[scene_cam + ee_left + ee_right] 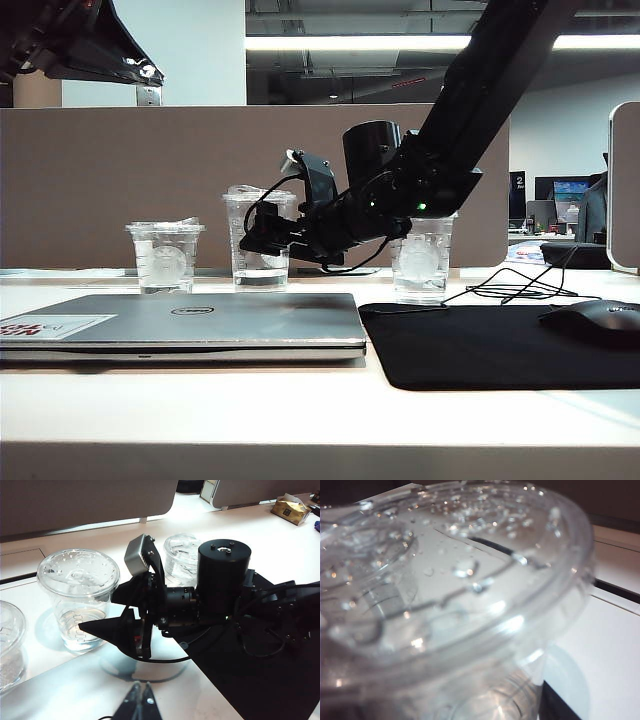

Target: Pick up the coffee cup on the middle and place it on the right side of the laptop.

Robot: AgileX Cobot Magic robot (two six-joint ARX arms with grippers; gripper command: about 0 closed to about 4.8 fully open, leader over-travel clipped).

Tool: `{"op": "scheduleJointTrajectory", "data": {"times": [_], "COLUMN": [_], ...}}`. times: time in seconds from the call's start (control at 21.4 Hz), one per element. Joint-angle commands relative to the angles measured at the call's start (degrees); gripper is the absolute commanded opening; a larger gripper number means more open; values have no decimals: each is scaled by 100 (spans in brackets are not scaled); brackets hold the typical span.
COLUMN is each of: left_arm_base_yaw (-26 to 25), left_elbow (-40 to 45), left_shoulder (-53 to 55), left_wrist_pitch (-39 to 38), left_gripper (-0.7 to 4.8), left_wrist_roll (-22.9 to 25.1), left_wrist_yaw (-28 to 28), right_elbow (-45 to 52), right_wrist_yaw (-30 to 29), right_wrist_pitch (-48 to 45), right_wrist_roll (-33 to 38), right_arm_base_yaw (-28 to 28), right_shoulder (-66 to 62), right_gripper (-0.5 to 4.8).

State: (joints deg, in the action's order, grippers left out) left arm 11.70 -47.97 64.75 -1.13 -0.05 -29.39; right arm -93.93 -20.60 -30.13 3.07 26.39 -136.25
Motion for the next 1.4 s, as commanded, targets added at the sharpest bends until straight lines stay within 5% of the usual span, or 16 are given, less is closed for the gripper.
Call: {"op": "scheduleJointTrajectory", "data": {"times": [0.05, 1.07, 1.4], "left_arm_base_yaw": [-2, -4, -4], "left_elbow": [-15, -13, -15], "left_shoulder": [-17, -15, -15], "left_wrist_pitch": [39, 37, 37], "left_gripper": [-5, -5, -5], "left_wrist_roll": [-17, -17, -17], "left_wrist_yaw": [-24, -22, -24], "right_elbow": [-31, -26, -13], "right_wrist_yaw": [-11, -402, -1043], "right_wrist_pitch": [-184, -186, -157], "right_wrist_roll": [11, 11, 243], "right_arm_base_yaw": [15, 2, -118], "right_shoulder": [37, 369, 498], "right_gripper": [339, 323, 322]}}
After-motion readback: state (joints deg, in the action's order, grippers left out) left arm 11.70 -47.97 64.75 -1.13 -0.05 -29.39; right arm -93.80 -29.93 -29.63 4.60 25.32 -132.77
